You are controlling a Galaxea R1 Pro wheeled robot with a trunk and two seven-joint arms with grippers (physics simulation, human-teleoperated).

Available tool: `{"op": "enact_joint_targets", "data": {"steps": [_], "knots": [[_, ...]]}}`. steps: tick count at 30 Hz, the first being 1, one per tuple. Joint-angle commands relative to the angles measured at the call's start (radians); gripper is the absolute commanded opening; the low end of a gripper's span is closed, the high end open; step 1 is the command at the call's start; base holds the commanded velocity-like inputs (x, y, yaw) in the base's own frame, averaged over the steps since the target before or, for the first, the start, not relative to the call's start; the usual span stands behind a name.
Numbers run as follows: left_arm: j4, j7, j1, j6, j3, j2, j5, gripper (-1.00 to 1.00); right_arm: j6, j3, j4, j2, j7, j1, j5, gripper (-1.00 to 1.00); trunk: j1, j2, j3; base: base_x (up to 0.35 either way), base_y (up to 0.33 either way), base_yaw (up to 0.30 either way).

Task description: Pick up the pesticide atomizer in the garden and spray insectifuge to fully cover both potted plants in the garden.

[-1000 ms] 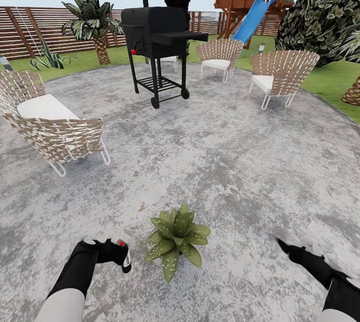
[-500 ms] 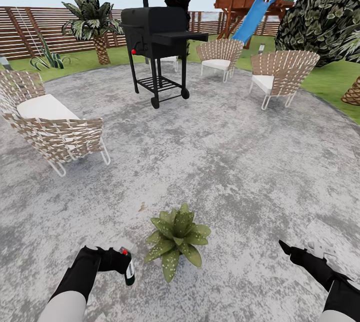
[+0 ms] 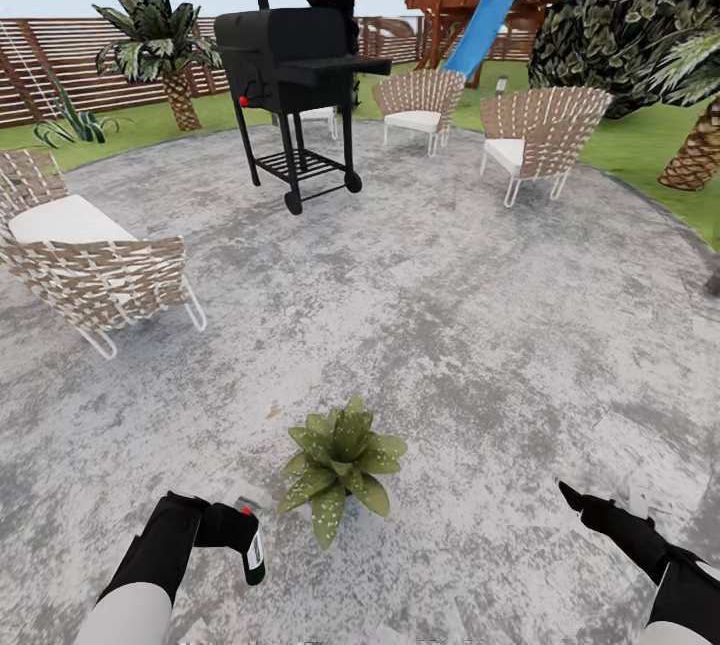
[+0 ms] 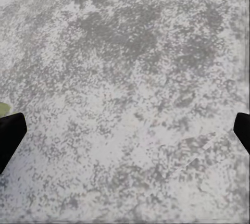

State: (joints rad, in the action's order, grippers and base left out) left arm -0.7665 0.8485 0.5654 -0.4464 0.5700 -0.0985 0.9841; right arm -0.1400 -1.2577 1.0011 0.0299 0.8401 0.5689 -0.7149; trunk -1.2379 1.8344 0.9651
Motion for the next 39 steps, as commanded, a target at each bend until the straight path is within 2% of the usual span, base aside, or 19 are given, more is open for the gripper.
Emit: {"op": "enact_joint_targets", "data": {"steps": [1,7,15,17,22,27,39], "knots": [[-0.002,0.007,0.001,-0.006,0.005,-0.001,0.004,-1.0,-0.006,-0.004,0.002,0.001,0.007,0.002,-0.003,1.0,0.002,0.001,0.0,-0.328,0.0,-0.239],[-0.003,0.007,0.001,-0.006,0.006,-0.001,0.004,-1.0,-0.006,-0.004,0.002,0.001,0.007,0.002,-0.003,1.0,0.002,0.001,-0.005,-0.309,0.0,-0.221],[-0.003,0.007,0.001,-0.006,0.005,0.013,0.005,-1.0,-0.006,-0.007,0.002,0.001,0.007,0.002,-0.002,1.0,0.002,0.001,-0.016,-0.044,0.0,-0.132],[-0.003,0.007,0.001,-0.006,0.005,0.014,0.004,-1.0,-0.007,-0.035,0.002,0.001,0.007,0.002,-0.001,1.0,0.002,0.001,-0.019,-0.002,0.0,-0.023],[-0.003,0.009,0.001,-0.006,0.004,0.014,0.004,-1.0,-0.006,-0.205,0.002,0.001,0.007,0.002,-0.001,1.0,0.002,0.001,-0.027,0.0,0.0,-0.006],[-0.003,0.009,0.001,-0.007,0.002,0.013,0.005,-1.0,-0.006,-0.233,0.002,0.002,0.007,0.002,-0.002,1.0,0.002,0.001,-0.034,-0.05,0.0,-0.001],[-0.002,0.01,0.002,-0.01,0.002,0.011,0.005,-1.0,0.0,-0.235,0.002,0.003,0.008,0.002,-0.008,1.0,0.002,0.001,-0.053,-0.298,-0.032,0.0]]}}
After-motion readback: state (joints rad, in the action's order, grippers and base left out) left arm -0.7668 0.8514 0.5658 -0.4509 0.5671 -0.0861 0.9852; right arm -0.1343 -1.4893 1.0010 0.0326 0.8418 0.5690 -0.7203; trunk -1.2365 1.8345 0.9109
